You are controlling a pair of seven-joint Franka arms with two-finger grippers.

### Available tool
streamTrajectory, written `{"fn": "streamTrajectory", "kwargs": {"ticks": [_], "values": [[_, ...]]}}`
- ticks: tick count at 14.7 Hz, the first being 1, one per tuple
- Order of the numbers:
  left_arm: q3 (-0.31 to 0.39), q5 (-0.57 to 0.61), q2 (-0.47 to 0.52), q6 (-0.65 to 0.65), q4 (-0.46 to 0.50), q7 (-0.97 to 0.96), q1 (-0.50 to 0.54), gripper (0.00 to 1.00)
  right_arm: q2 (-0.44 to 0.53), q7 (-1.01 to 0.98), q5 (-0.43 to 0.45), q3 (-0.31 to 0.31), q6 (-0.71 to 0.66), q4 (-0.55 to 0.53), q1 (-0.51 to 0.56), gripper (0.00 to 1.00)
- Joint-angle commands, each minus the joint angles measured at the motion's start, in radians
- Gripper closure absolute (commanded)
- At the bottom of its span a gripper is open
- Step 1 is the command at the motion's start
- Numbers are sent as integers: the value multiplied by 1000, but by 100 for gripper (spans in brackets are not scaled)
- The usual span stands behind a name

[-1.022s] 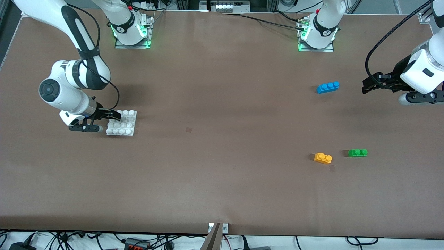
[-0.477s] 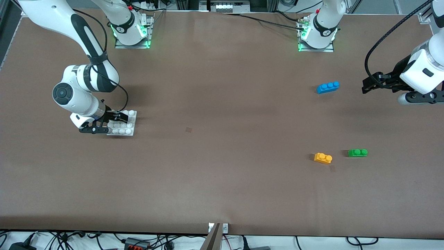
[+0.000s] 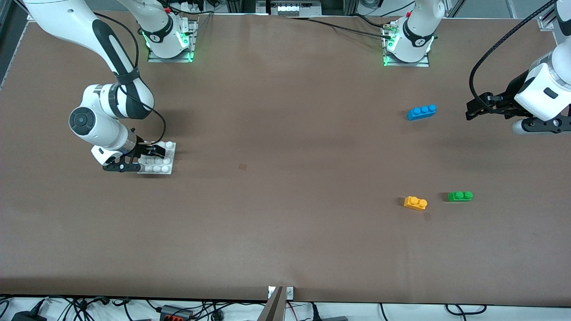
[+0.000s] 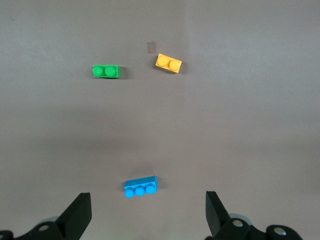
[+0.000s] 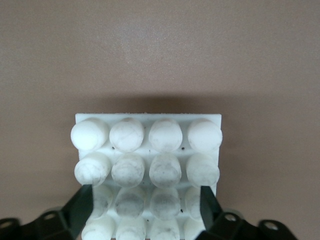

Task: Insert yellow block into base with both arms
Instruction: 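Close the right gripper on the white base plate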

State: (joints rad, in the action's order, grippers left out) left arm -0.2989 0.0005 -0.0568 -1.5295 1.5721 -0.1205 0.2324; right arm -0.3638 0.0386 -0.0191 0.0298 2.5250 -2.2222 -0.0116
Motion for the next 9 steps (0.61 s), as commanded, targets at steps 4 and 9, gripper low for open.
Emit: {"fn": "streamTrajectory", "kwargs": {"ticks": [4, 9], "values": [[3, -25, 12, 3, 12, 27, 5, 0, -7, 6, 4, -2, 18, -4, -7, 28], [3, -39, 12, 8, 12, 27, 7, 0, -44, 4, 5, -2, 70, -1, -7, 31]]}}
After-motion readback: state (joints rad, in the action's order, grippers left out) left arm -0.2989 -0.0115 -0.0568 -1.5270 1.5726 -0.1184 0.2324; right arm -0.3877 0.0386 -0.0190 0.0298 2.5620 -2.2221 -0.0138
